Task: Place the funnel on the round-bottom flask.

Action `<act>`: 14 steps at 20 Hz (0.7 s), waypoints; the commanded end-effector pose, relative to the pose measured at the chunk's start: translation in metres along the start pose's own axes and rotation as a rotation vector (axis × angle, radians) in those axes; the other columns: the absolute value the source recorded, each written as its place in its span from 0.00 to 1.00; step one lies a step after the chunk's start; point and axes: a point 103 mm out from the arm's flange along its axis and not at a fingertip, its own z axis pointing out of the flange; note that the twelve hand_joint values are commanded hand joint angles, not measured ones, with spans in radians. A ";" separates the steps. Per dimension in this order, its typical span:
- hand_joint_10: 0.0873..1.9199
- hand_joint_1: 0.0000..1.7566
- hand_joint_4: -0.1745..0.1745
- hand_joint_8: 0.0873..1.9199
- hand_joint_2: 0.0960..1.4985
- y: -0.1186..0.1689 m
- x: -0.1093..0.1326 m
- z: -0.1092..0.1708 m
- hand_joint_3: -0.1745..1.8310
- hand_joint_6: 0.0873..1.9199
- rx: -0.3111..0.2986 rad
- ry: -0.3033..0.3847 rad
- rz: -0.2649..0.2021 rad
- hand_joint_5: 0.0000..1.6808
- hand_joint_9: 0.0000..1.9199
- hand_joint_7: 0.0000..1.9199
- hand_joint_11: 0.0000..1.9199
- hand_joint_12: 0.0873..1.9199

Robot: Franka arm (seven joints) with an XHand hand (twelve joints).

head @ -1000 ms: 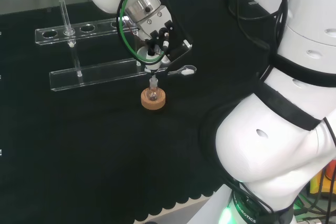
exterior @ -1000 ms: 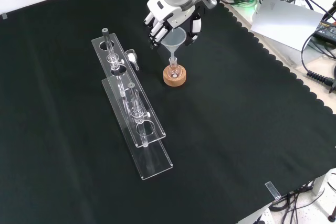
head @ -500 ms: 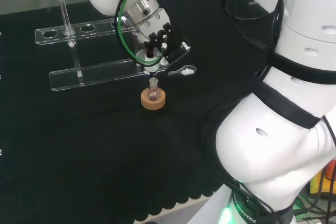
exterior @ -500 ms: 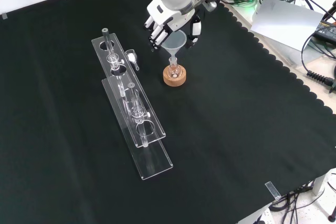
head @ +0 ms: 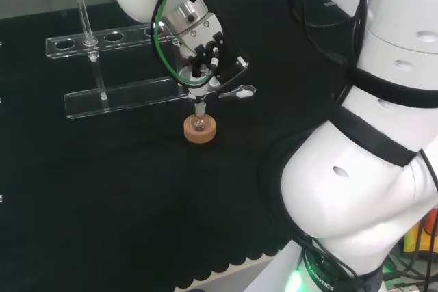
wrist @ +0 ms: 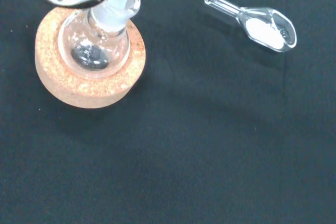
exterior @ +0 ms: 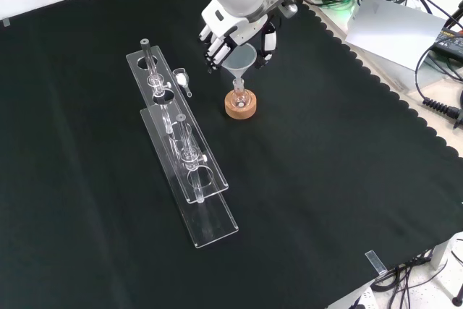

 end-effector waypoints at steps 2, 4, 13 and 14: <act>0.24 0.51 0.46 0.32 0.41 0.003 0.000 0.005 0.50 0.34 0.004 0.008 -0.006 0.31 0.47 0.26 0.25 0.67; 0.24 0.51 0.46 0.32 0.41 0.002 0.002 0.003 0.50 0.34 0.004 0.000 -0.005 0.31 0.47 0.26 0.25 0.67; 0.28 0.48 0.42 0.35 0.38 0.003 0.001 0.007 0.51 0.09 0.062 -0.012 -0.020 0.16 0.38 0.17 0.20 0.69; 0.29 0.47 0.43 0.35 0.37 0.003 -0.001 0.007 0.50 0.05 0.063 -0.015 -0.023 0.14 0.36 0.15 0.19 0.70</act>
